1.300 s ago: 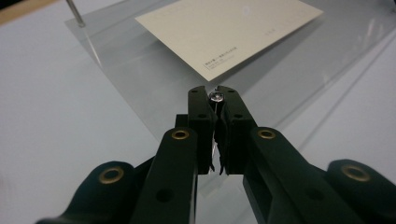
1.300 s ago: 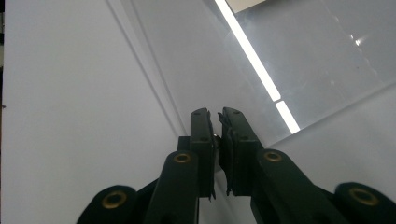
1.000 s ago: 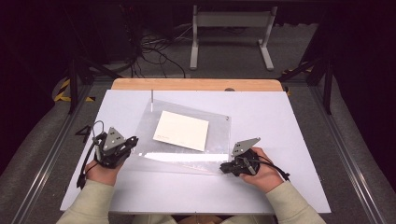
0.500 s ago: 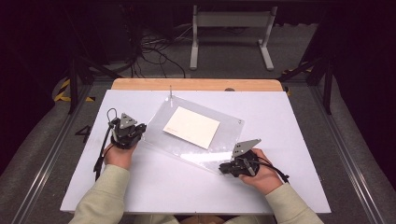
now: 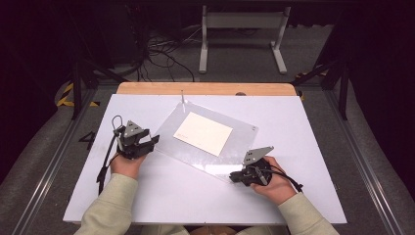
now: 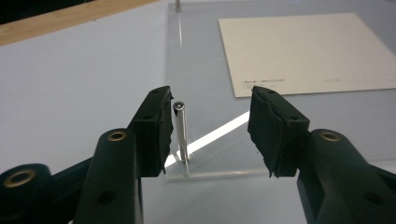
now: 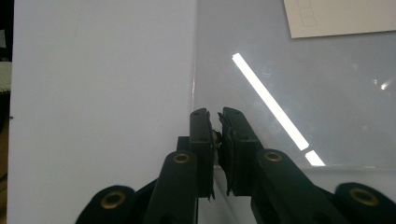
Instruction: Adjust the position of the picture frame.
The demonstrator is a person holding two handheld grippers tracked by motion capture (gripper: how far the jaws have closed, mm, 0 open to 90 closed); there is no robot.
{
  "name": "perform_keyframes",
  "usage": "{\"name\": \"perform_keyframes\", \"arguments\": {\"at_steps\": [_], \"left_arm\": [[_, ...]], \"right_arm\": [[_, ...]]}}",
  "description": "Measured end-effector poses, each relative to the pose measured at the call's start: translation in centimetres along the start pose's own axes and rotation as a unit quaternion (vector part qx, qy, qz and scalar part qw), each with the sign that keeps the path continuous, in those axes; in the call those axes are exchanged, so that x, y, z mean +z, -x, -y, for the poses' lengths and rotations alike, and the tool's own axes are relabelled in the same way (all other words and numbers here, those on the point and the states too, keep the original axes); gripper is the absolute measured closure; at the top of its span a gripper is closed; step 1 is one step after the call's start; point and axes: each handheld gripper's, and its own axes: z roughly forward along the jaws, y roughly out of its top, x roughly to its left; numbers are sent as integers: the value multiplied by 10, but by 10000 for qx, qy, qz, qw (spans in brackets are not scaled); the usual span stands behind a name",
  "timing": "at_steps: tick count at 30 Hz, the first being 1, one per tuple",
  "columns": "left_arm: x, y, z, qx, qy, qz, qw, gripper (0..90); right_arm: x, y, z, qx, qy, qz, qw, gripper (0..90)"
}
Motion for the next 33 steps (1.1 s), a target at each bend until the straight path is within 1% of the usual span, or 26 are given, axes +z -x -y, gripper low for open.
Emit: {"name": "perform_keyframes", "arguments": {"at_steps": [1,3,4,5,6,7,11,12,14,15,16,18,19,21,23,24,25,28,29,33], "left_arm": [[-4,1,1,-24,63,67,10000,483],[-12,1,2,-63,92,167,9998,477],[-16,0,4,-43,167,221,9996,475],[-18,0,5,-89,200,257,9994,475],[-20,-1,6,-93,202,317,9993,475],[-22,-1,8,-143,195,364,9990,475],[-27,-2,13,-156,121,423,9989,478],[-28,-2,14,-146,127,402,9990,478],[-30,-3,16,-173,139,442,9988,486],[-30,-3,16,-148,127,444,9988,491],[-31,-5,17,-135,92,437,9989,496],[-31,-8,19,-179,36,458,9988,503],[-30,-8,19,-224,16,475,9986,506],[-29,-10,21,-238,-65,480,9985,507],[-27,-12,22,-254,-110,466,9985,511],[-27,-13,22,-297,-132,478,9983,517],[-26,-14,23,-273,-156,475,9984,519],[-24,-16,24,-315,-235,465,9981,530],[-23,-16,24,-351,-269,458,9980,532],[-19,-17,25,-352,-352,385,9980,541]], "right_arm": [[0,0,0,7,-4,1,10000,824],[0,-1,-1,-1,-23,0,10000,824],[1,-3,-1,-12,-30,-24,10000,824],[1,-5,-2,3,-65,-75,10000,824],[2,-7,-2,-20,-68,-119,9999,824],[4,-10,-3,-32,-74,-190,9998,824],[11,-28,-7,-108,-120,-441,9989,824],[12,-32,-8,-161,-142,-488,9986,824],[16,-40,-10,-234,-171,-564,9980,825],[18,-45,-12,-295,-191,-605,9976,825],[19,-48,-13,-306,-198,-625,9974,825],[23,-56,-15,-392,-214,-708,9965,825],[25,-59,-16,-399,-212,-728,9963,825],[28,-66,-18,-418,-194,-784,9959,823],[31,-72,-20,-526,-207,-735,9957,823],[33,-75,-22,-576,-218,-711,9956,824],[35,-80,-23,-639,-226,-701,9952,825],[42,-90,-26,-723,-174,-886,9933,824],[44,-92,-27,-706,-141,-950,9929,824],[48,-95,-27,-636,-36,-990,9930,827]]}}
